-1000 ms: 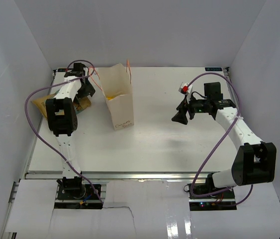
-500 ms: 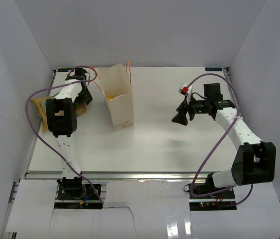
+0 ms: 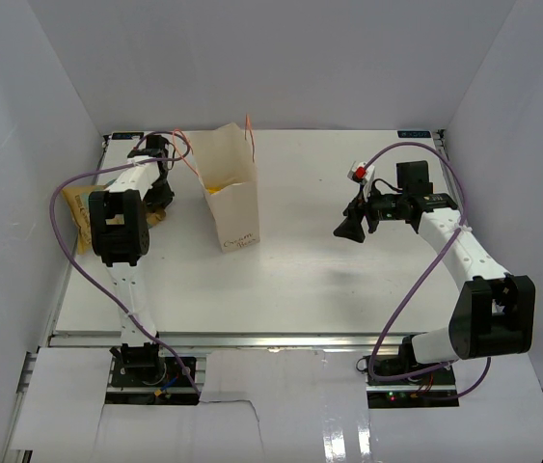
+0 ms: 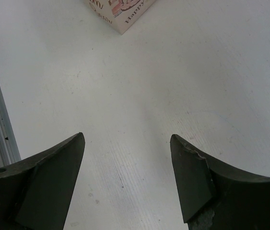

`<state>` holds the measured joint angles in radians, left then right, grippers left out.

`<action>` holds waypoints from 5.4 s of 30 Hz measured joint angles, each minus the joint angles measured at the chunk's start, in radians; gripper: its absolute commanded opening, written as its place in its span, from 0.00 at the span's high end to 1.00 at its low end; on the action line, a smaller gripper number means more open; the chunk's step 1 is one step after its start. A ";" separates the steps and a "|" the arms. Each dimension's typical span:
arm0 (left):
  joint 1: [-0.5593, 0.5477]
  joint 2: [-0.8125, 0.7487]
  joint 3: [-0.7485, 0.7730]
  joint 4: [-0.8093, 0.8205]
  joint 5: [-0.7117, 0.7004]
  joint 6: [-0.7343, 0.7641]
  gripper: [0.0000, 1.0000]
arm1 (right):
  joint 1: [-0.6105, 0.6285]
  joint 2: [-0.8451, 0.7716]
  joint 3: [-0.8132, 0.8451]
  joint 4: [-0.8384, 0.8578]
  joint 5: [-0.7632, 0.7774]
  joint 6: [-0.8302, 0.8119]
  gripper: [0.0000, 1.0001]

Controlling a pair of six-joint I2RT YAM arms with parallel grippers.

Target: Place the snacks into the paper bag

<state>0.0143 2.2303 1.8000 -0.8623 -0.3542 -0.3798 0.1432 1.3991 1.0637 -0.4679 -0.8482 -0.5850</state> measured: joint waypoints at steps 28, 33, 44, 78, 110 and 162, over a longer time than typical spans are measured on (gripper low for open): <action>0.022 -0.266 0.078 -0.026 0.180 -0.019 1.00 | -0.007 0.000 0.002 0.000 -0.016 0.012 0.23; 0.048 -0.332 0.124 -0.020 0.221 -0.040 1.00 | -0.007 0.000 0.006 0.000 -0.019 0.018 0.23; 0.088 -0.391 0.166 -0.023 0.267 -0.070 1.00 | -0.007 0.000 0.007 0.000 -0.020 0.021 0.23; 0.089 -0.417 0.574 0.010 0.386 -0.143 1.00 | -0.010 0.000 0.008 0.000 -0.023 0.026 0.23; 0.087 -0.420 0.624 0.404 0.705 -0.444 1.00 | -0.010 0.000 0.008 -0.005 -0.022 0.021 0.23; -0.143 -0.500 0.516 0.369 1.016 -0.404 1.00 | -0.011 -0.035 0.000 -0.006 -0.022 0.016 0.23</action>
<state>-0.1291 1.7302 2.3161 -0.4934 0.6621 -0.7841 0.1326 1.3636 1.0634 -0.4740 -0.8703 -0.5686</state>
